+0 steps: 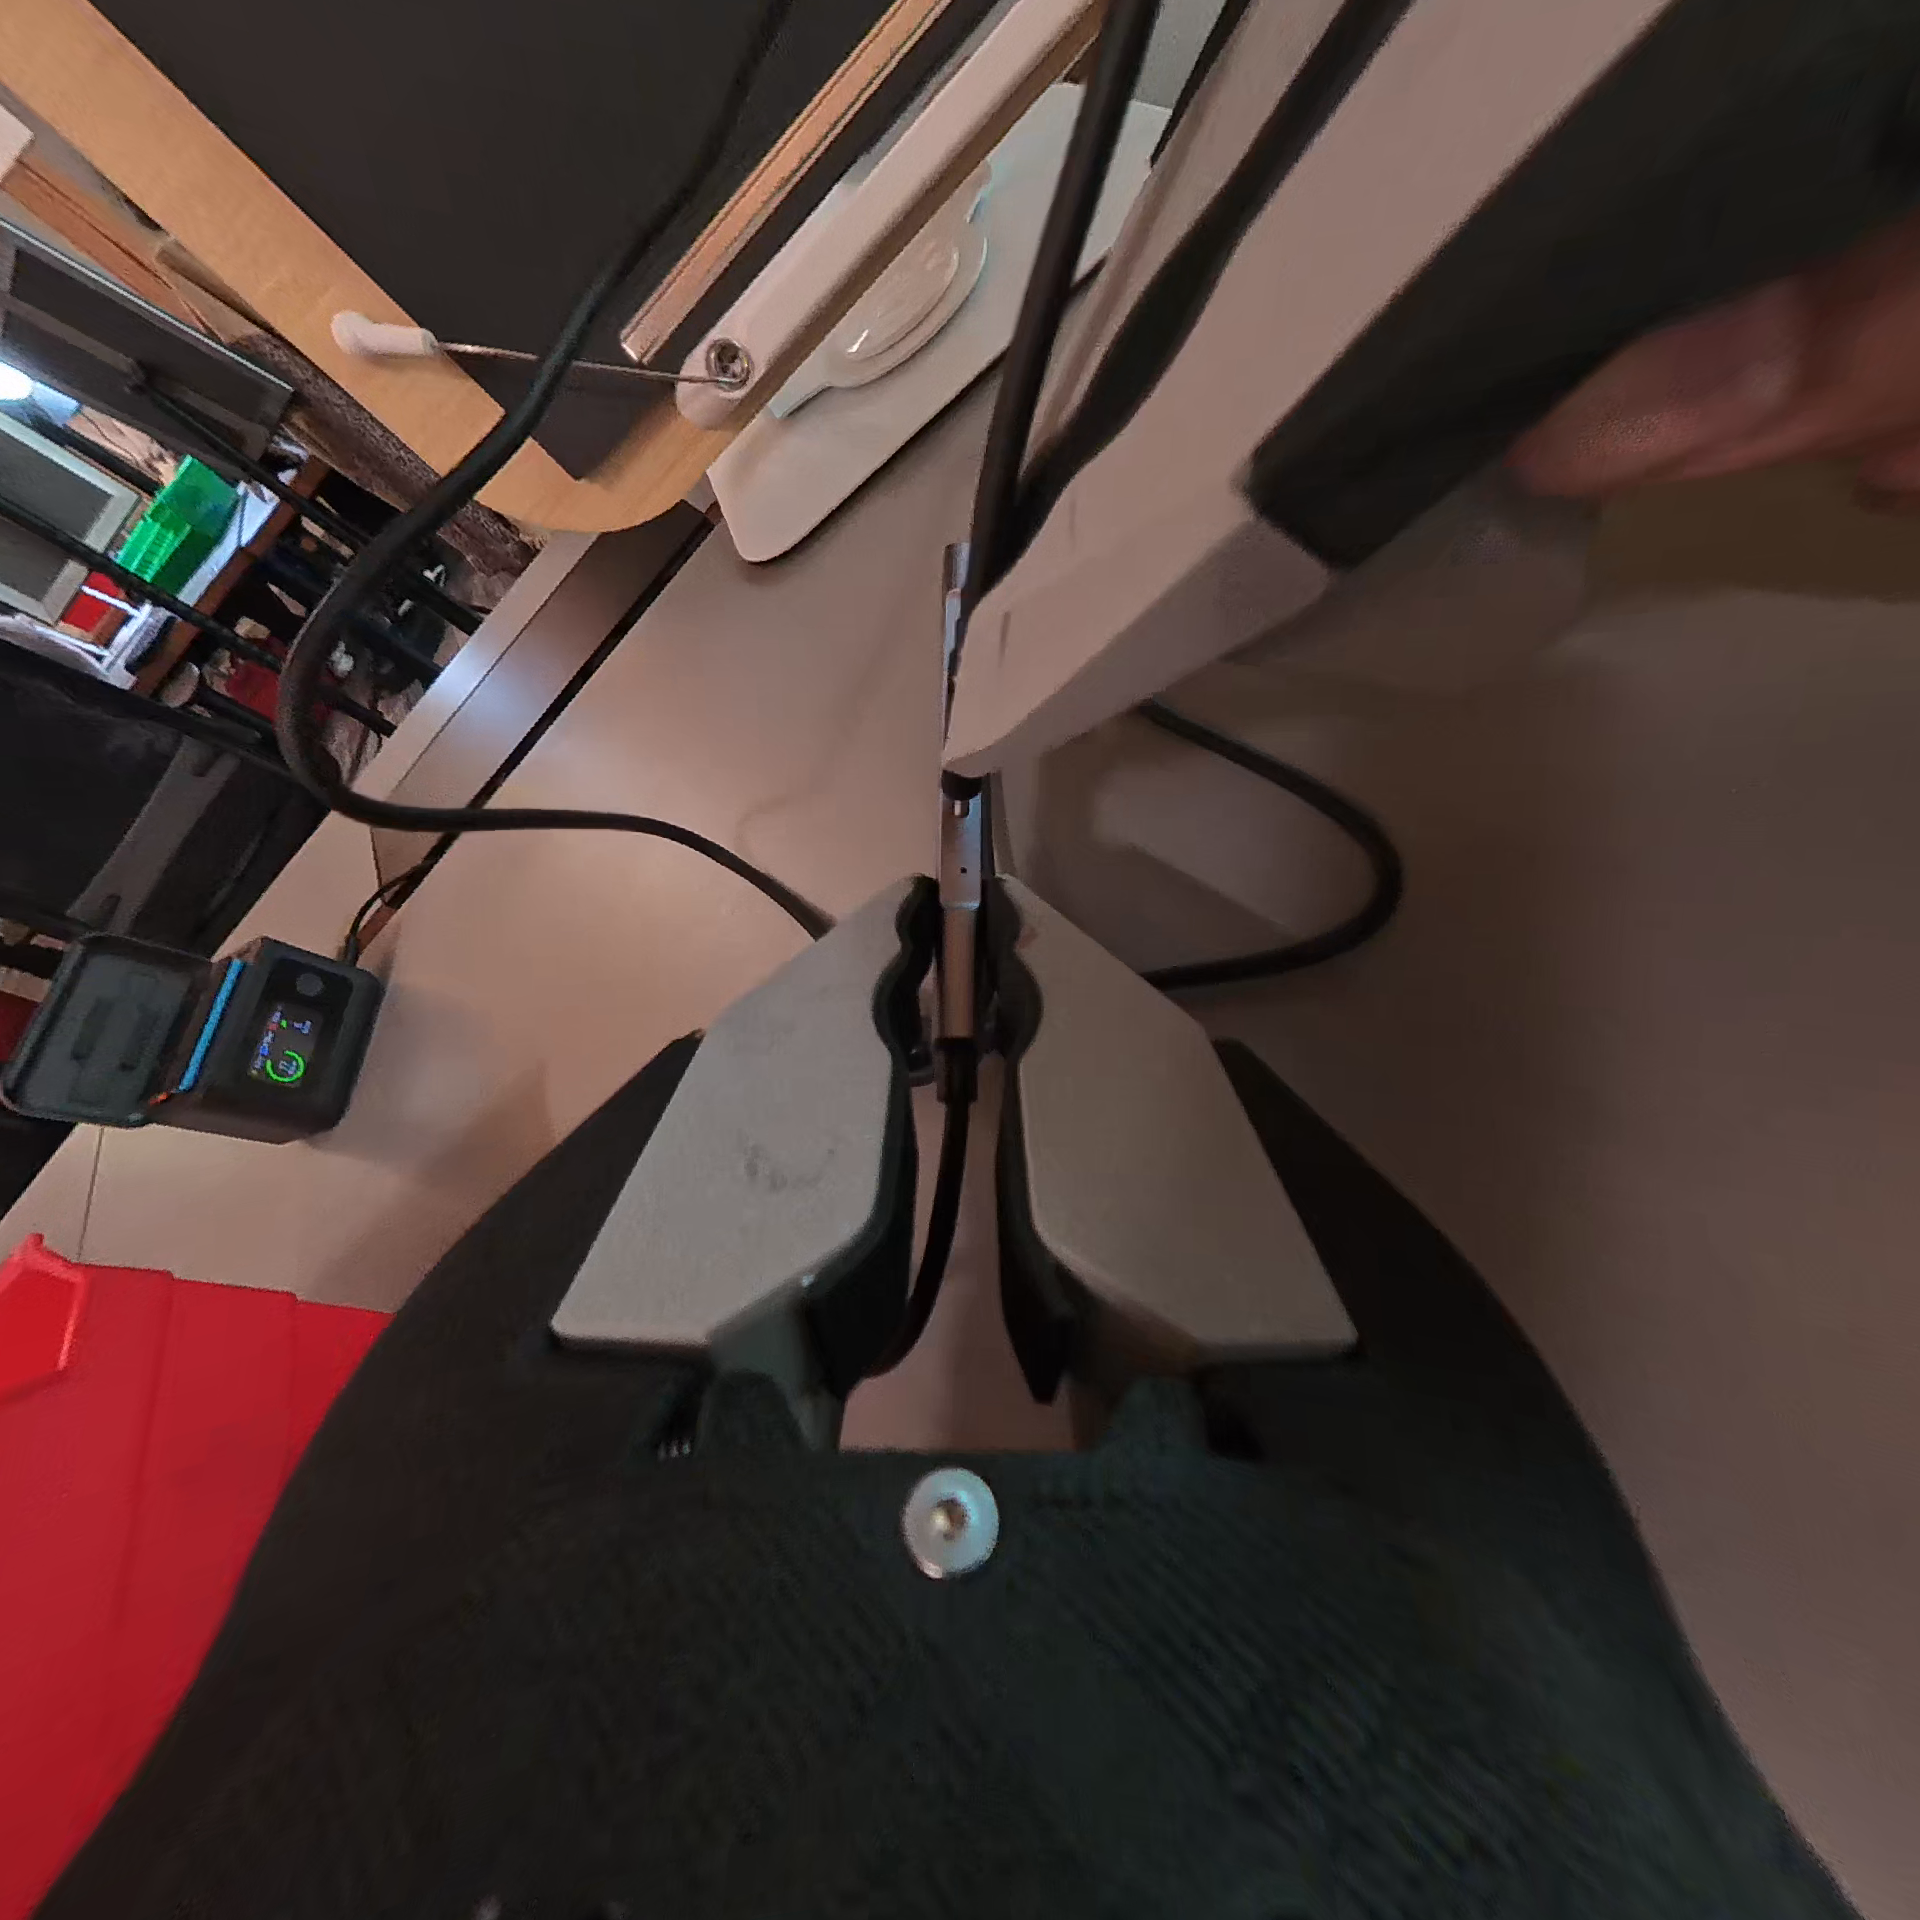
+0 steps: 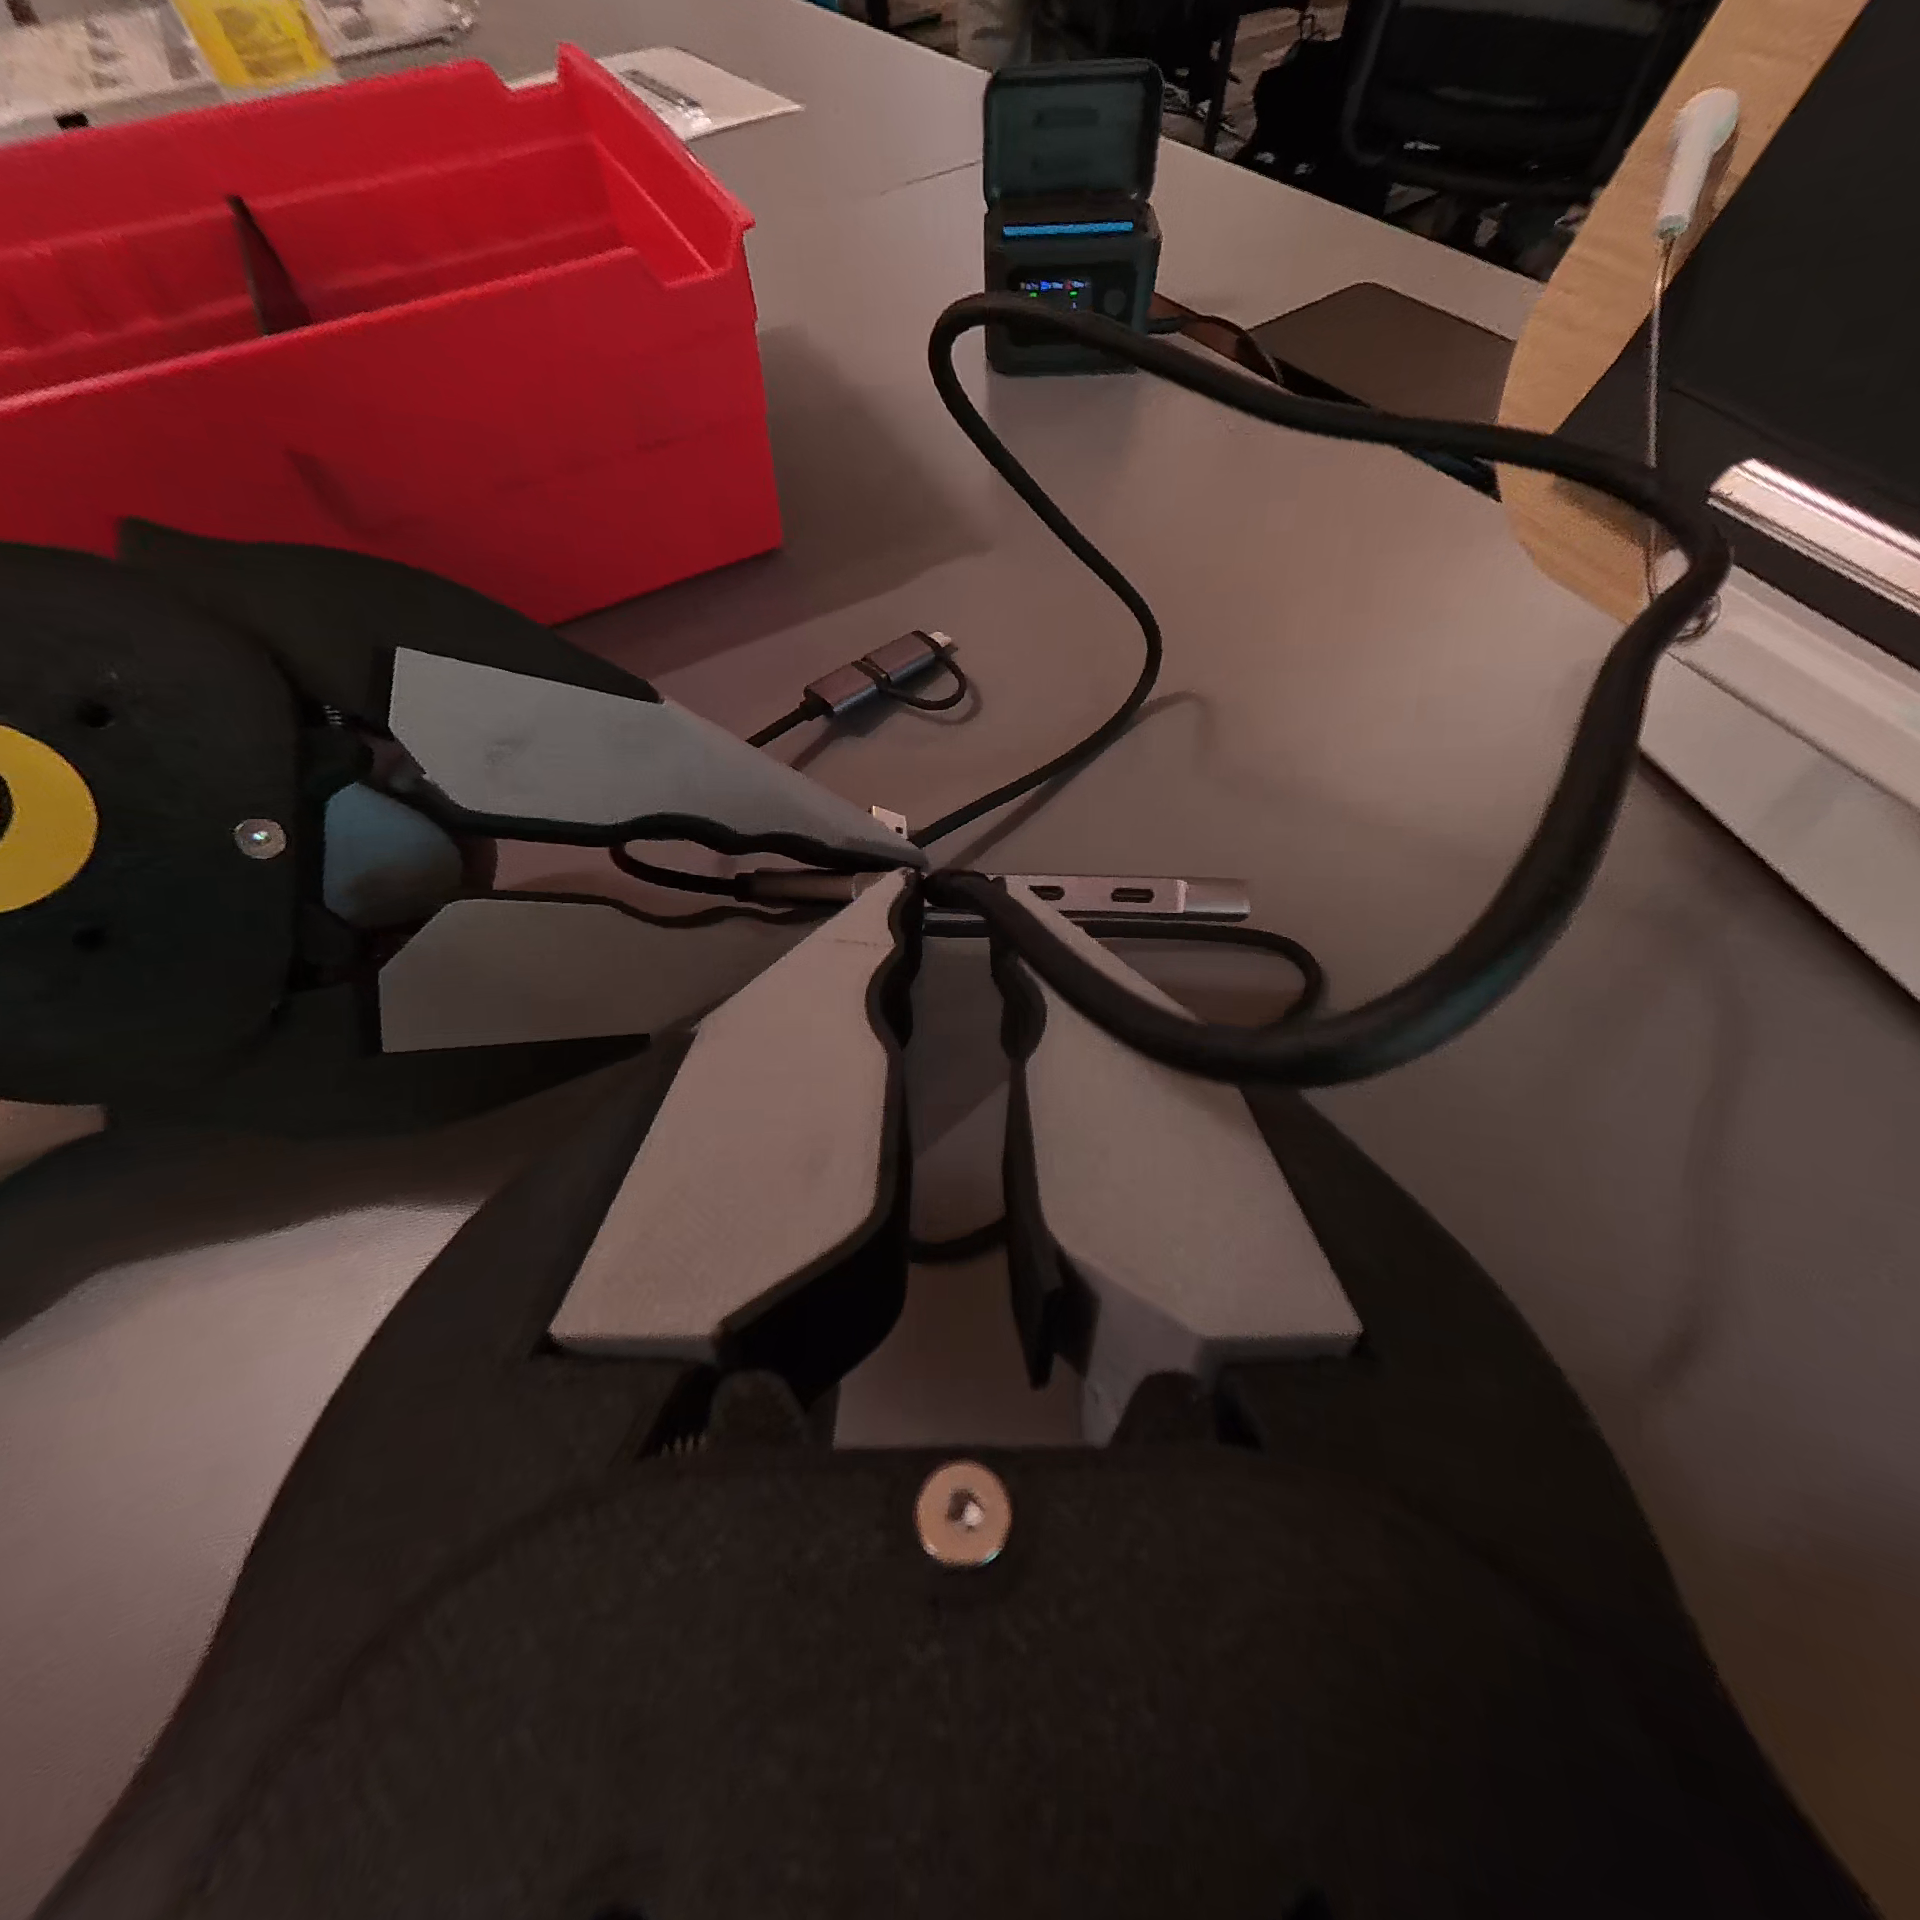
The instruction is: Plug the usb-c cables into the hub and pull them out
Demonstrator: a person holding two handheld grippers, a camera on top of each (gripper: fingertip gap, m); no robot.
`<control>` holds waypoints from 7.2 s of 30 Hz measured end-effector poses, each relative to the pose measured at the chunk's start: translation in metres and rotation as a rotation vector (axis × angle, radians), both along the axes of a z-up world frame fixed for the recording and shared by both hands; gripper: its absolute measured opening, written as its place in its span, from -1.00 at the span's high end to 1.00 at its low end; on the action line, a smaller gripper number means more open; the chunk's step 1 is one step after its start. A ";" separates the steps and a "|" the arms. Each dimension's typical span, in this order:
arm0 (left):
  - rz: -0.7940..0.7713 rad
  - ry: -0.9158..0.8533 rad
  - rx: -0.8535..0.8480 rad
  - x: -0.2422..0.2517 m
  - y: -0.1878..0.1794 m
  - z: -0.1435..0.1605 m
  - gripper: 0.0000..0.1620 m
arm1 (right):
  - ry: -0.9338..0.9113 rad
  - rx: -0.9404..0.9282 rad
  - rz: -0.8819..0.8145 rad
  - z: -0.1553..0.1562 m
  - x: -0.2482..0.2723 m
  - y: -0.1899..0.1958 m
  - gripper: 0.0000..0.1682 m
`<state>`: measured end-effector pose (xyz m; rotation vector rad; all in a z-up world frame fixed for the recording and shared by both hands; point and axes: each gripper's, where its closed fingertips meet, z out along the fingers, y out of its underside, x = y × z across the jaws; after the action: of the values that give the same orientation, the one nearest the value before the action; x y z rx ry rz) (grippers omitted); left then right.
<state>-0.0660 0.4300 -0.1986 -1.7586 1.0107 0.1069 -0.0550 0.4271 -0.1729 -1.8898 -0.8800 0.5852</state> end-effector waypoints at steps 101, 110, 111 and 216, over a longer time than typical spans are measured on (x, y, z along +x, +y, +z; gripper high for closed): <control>-0.479 -0.758 -0.154 0.013 -0.050 0.081 0.91 | 0.395 -0.160 0.555 0.044 0.004 -0.044 0.84; -0.581 -0.783 -0.193 0.020 -0.063 0.084 0.92 | 0.185 -0.035 0.623 0.024 -0.001 -0.058 0.83; -0.589 -0.783 -0.197 0.020 -0.064 0.084 0.91 | 0.173 -0.025 0.630 0.024 -0.001 -0.059 0.84; -0.613 -1.099 -0.206 0.018 -0.092 0.111 0.92 | 0.315 -0.102 0.790 0.055 0.009 -0.094 0.96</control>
<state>-0.0480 0.3383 -0.0878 -1.2699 0.6643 -1.2448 -0.0461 0.3331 -0.1177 -1.4247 -1.3927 1.3775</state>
